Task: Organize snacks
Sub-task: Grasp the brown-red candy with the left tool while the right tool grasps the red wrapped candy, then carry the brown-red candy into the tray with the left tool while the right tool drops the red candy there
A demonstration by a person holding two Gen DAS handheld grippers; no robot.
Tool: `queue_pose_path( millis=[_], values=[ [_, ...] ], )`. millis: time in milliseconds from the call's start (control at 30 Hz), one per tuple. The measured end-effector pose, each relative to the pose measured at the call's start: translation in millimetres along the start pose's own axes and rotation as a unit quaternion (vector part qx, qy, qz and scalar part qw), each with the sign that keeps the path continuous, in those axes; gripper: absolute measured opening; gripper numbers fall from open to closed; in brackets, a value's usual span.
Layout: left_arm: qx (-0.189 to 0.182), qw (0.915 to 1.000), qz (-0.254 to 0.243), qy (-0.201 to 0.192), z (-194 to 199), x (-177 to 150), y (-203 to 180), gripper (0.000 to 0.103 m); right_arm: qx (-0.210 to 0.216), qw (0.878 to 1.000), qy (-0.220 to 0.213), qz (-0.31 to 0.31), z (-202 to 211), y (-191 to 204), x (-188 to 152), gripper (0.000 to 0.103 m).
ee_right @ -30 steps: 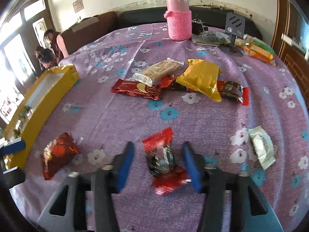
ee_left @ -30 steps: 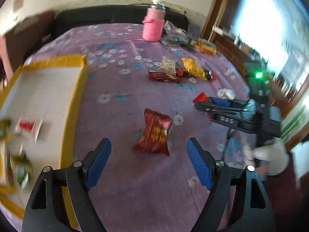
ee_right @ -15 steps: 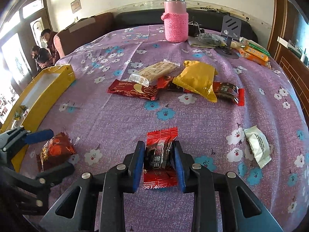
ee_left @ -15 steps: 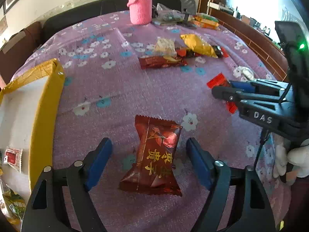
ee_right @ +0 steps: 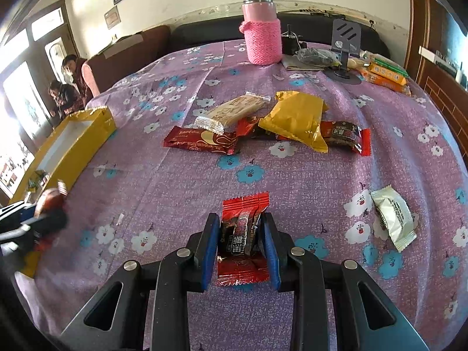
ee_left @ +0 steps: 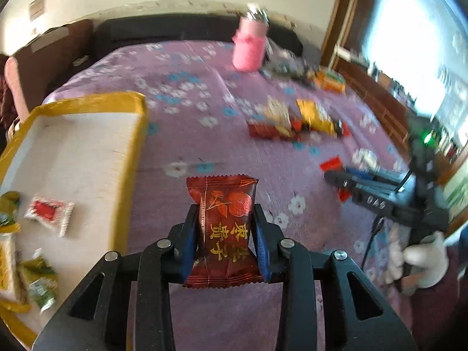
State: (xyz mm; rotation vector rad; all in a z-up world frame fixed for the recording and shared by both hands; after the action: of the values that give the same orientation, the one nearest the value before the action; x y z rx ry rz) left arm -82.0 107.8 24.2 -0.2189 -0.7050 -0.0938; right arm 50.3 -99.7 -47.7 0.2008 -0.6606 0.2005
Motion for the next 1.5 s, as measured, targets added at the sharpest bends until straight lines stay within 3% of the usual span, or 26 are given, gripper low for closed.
queue_pose_path(
  millis=[367,500,633,933,1067,1233,1400,1500],
  values=[
    [0.008,0.9938,0.09,-0.065,75.0,-14.5,85.1,0.032,0.002,0.999,-0.008,-0.035,5.7,-9.7,-0.7,0.031],
    [0.029,0.9897,0.112,-0.084,95.8,-19.1,118.2,0.032,0.039,0.998,-0.011,-0.043,21.1,13.3,0.2,0.03],
    [0.043,0.9858,0.134,-0.091,103.7,-26.5,146.5,0.032,0.07,0.997,-0.018,-0.008,33.7,64.9,13.9,0.03],
    [0.074,0.9842,0.149,-0.06,84.2,-22.7,188.3,0.032,0.166,0.982,0.006,0.091,30.1,213.4,43.1,0.029],
    [0.085,0.9845,0.147,-0.044,72.4,-10.4,203.6,0.032,0.18,0.975,0.024,0.131,11.6,271.0,44.2,0.029],
    [0.089,0.9848,0.148,-0.011,47.0,5.2,217.8,0.032,0.167,0.973,0.049,0.151,-25.2,307.7,47.8,0.029],
    [0.085,0.9832,0.158,0.033,19.0,10.0,228.2,0.032,0.16,0.973,0.08,0.146,-58.1,313.1,48.6,0.029],
    [0.074,0.9823,0.168,0.038,14.0,10.6,228.0,0.033,0.16,0.973,0.086,0.145,-65.9,311.4,48.9,0.032]
  ],
)
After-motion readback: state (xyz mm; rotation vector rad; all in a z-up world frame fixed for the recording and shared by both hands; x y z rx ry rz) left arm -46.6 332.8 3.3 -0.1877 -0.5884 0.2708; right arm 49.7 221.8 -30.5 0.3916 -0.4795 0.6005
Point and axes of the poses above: each gripper's, at about its wrist camera, not at the fingertips, and z roughly against the way its jaws point, y to its left, x to its top, the point moved 4 cm from there along -z, roughly the way its jaws point, and after that the axes turned 1 degree about y, right-handed, at the moved point
